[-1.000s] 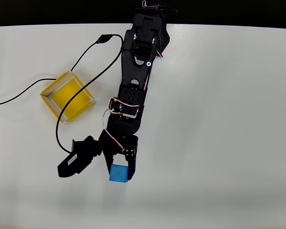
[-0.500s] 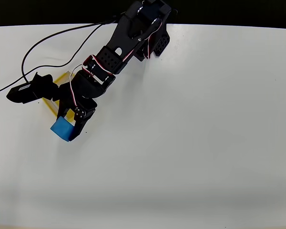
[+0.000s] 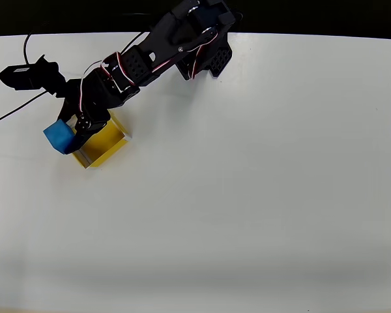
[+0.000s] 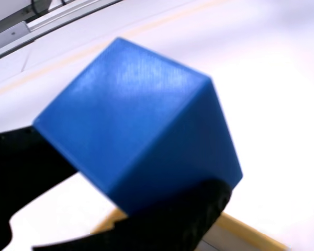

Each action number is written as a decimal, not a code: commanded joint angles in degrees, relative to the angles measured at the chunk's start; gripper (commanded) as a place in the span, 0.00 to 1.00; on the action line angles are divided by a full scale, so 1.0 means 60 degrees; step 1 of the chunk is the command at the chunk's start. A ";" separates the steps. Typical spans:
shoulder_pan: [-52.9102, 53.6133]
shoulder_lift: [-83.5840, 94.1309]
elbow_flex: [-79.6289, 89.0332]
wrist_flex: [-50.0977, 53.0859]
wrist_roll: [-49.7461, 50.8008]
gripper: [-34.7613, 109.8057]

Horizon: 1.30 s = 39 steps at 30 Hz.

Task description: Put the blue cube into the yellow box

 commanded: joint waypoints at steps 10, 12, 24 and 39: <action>0.0044 -0.0469 0.0864 -0.1157 -0.0278 0.34; -0.0059 -0.0469 0.1113 -0.1157 -0.0469 0.34; -0.0249 -0.1187 0.1699 -0.1172 -0.0967 0.34; 0.0161 -0.0718 0.2329 -0.1538 -0.2505 0.48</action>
